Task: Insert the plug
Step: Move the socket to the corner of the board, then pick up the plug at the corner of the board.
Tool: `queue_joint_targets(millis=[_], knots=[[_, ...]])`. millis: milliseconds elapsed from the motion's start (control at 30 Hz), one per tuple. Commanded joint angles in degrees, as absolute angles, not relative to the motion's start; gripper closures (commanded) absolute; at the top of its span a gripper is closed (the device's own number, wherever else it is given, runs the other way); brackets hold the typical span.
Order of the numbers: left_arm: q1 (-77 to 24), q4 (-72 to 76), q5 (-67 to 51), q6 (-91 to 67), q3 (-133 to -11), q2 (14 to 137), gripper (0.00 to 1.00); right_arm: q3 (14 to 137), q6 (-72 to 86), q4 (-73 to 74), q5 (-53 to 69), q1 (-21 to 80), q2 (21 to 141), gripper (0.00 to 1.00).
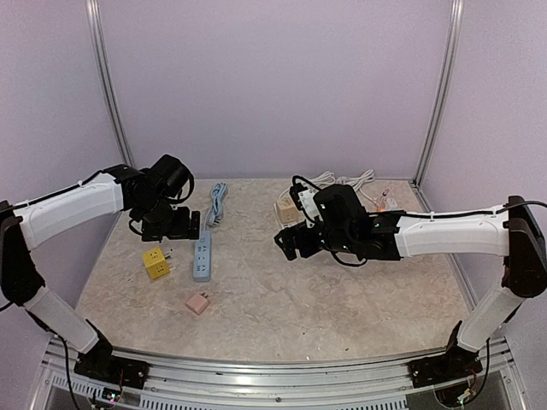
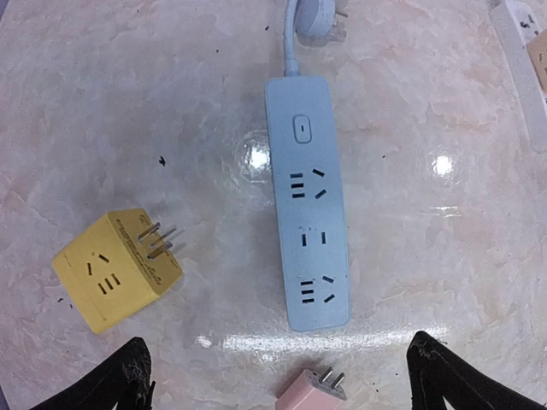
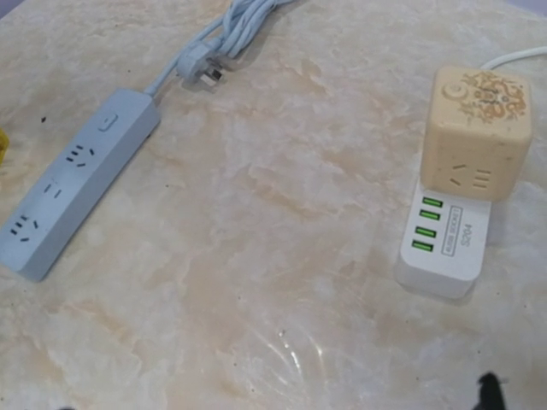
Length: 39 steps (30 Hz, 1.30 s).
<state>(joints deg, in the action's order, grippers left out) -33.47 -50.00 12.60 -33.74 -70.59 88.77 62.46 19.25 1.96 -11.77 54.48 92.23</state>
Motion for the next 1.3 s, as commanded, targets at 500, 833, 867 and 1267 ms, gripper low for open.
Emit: queue_joint_targets(millis=[500,833,867,1267], knots=[[-21.2,-68.4,8.7,5.7,-77.2,89.8,0.01,61.5,16.8,-3.1,-8.6,53.6,88.8,0.02],[-17.9,-66.0,5.2,19.2,-79.2,97.2,0.01,58.7,17.3,-4.2,-7.9,53.5,85.5,0.02],[-17.4,-65.5,4.9,20.3,-79.1,98.0,0.01,58.5,17.3,-4.3,-8.1,53.5,85.2,0.02],[-14.7,-60.7,6.7,27.6,-79.8,107.9,0.01,55.9,17.5,-5.0,-8.5,53.3,83.2,0.02]])
